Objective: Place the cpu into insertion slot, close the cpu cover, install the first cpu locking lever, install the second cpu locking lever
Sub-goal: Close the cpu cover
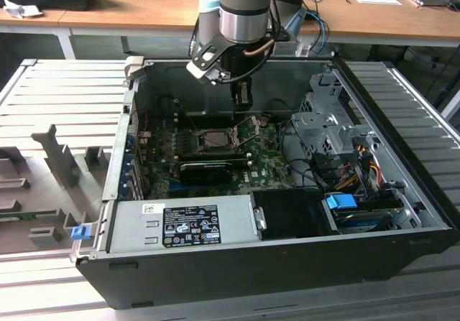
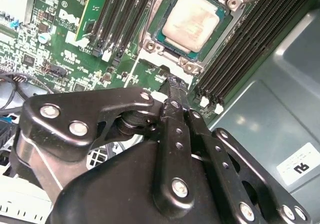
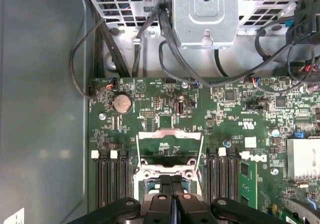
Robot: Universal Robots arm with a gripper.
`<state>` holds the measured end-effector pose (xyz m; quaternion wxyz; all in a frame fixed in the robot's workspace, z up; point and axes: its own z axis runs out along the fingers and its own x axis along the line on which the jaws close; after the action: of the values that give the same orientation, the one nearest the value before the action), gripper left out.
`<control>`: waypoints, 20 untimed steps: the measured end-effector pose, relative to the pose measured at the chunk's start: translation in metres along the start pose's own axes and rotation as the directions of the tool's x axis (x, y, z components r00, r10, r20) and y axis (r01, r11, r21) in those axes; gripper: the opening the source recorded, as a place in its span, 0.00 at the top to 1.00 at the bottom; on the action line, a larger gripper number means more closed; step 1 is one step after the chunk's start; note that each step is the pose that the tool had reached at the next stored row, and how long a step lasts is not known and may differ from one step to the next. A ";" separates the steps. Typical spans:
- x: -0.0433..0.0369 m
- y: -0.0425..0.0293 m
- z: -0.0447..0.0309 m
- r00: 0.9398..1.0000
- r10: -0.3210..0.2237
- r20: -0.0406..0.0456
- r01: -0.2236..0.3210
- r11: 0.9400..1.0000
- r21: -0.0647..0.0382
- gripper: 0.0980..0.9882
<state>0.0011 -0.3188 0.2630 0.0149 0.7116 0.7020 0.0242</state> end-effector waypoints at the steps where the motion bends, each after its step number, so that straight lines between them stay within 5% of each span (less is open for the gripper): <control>1: 0.0000 0.0012 0.0001 1.000 0.000 0.000 0.000 1.000 0.000 0.99; 8: 0.0001 0.0116 0.0022 1.000 0.000 0.000 0.000 1.000 0.001 0.99; 16: 0.0018 0.0455 0.0071 1.000 -0.003 0.000 0.003 1.000 0.001 0.99; 20: 0.0026 0.0551 0.0104 1.000 -0.004 0.000 0.004 1.000 0.001 0.99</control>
<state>0.0567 -0.3168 0.2556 0.0144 0.7103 0.7034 0.0237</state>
